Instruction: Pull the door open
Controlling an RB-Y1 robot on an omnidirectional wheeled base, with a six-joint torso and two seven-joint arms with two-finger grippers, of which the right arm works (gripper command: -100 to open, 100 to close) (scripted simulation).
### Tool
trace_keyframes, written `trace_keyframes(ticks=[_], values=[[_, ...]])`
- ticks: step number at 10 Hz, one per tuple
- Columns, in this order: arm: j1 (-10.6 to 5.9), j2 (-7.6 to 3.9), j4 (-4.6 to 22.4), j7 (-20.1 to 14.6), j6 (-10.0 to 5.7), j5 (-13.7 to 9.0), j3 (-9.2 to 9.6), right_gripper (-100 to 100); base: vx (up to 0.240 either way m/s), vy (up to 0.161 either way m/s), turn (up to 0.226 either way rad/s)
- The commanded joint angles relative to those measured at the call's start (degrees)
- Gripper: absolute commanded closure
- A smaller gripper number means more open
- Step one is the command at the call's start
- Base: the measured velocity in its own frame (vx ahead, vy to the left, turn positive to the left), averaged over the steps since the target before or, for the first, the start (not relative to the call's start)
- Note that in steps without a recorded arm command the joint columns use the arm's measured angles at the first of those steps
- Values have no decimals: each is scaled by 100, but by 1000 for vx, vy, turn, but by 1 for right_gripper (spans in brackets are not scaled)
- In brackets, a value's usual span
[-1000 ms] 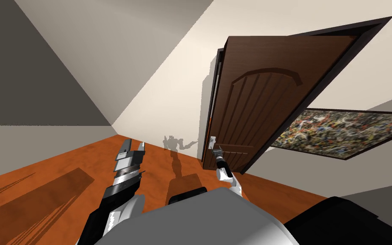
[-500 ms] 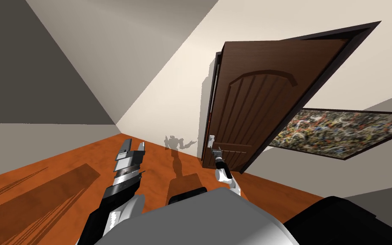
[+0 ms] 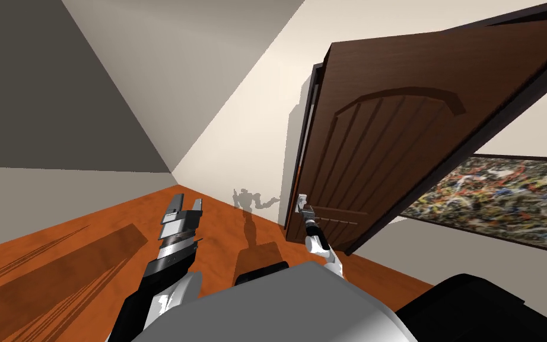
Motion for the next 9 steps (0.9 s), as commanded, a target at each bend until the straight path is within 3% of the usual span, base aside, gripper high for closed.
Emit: trace_keyframes(ticks=[1, 2, 3, 4, 9], values=[[11, -159, 72, -125, -38, -72, -106, -100, 199, -3, 118], [16, -264, 124, -203, -62, -120, -183, -100, 197, -27, 122], [26, -187, 21, -129, 15, -91, -154, -100, 94, -22, 25], [26, -187, 21, -129, 15, -91, -154, 100, -10, -1, -39], [26, -187, 21, -129, 15, -91, -154, 100, -20, 1, 0]])
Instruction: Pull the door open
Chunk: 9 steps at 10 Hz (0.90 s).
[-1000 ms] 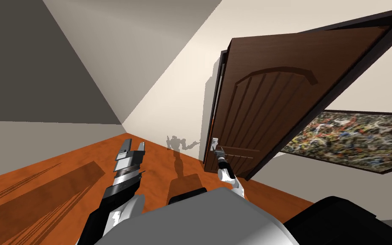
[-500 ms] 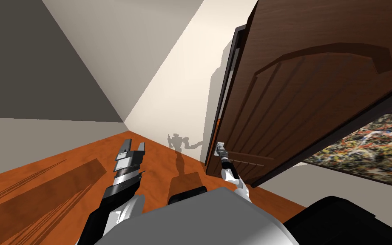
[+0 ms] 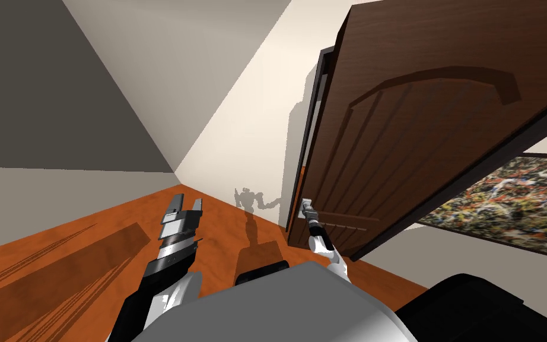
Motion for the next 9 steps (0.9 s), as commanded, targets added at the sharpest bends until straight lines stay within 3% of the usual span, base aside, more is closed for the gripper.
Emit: trace_keyframes(ticks=[1, 4, 9], values=[[67, -118, -22, -132, -47, -12, 84, 100, -140, -28, 142], [178, -313, -59, -353, -125, -31, 225, 100, -236, -55, 180], [422, -745, -140, -839, -298, -74, 535, 100, -258, -56, 194]])
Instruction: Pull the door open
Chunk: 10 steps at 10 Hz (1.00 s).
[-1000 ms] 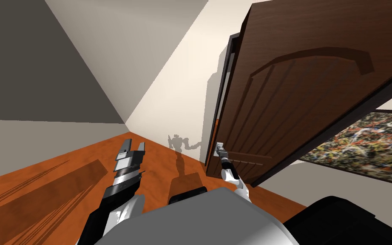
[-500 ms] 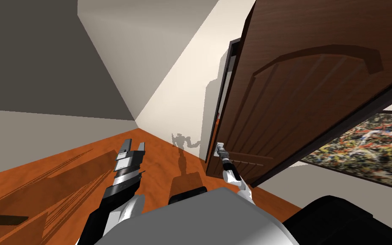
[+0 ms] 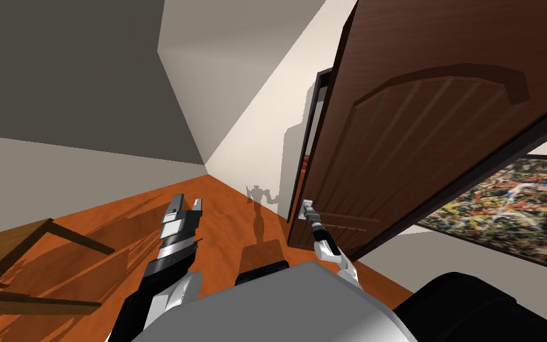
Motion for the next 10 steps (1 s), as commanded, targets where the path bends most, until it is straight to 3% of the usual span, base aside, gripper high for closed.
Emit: trace_keyframes(ticks=[1, 10], values=[[0, 0, 0, 0, 0, 0, 0, 100, -119, -5, 39], [361, -555, -169, -539, -312, 52, 460, 100, -223, -42, 130]])
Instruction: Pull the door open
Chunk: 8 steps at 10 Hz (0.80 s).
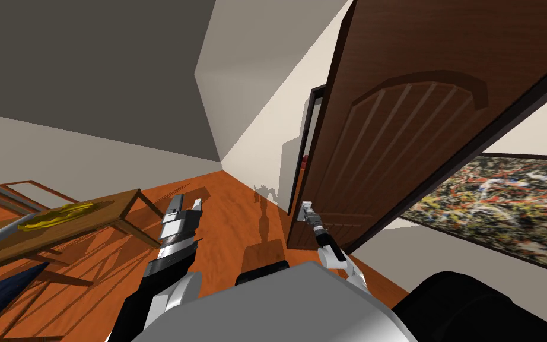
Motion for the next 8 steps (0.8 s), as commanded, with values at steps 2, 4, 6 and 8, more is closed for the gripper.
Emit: trace_keyframes(ticks=[2, 4, 6, 8], values=[[66, -100, -13, -97, -67, 18, 87, 100, -115, -31, 83], [122, -206, -34, -191, -144, 32, 153, 100, -223, -65, 157], [184, -325, -58, -296, -231, 47, 227, 100, -230, -15, 99], [245, -441, -80, -399, -314, 62, 299, 100, -200, -47, 111]])
